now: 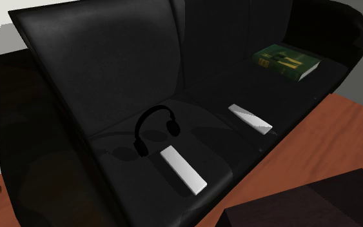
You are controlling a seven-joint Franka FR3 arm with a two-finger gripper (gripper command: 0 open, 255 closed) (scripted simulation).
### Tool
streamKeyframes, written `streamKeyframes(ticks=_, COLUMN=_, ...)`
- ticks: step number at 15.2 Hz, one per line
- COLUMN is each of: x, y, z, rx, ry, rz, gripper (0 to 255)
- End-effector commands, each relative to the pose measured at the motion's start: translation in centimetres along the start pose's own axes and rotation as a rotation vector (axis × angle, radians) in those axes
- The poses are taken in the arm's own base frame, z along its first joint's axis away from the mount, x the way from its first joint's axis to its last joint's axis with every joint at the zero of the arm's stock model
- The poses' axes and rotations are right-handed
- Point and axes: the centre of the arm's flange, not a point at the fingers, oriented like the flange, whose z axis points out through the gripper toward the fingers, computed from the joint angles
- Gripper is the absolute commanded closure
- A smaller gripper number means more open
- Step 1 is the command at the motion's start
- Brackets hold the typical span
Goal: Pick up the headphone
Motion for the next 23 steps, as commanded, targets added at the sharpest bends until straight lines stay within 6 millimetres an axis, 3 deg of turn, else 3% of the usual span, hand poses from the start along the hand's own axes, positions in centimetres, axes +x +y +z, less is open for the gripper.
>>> streamKeyframes(ticks=1, x=0.0, y=0.0, z=0.0, rx=0.0, ry=0.0, rz=0.0, gripper=0)
streamKeyframes(ticks=23, x=12.5, y=-11.2, z=21.9, rx=0.07, ry=0.148, rz=-0.144, gripper=0)
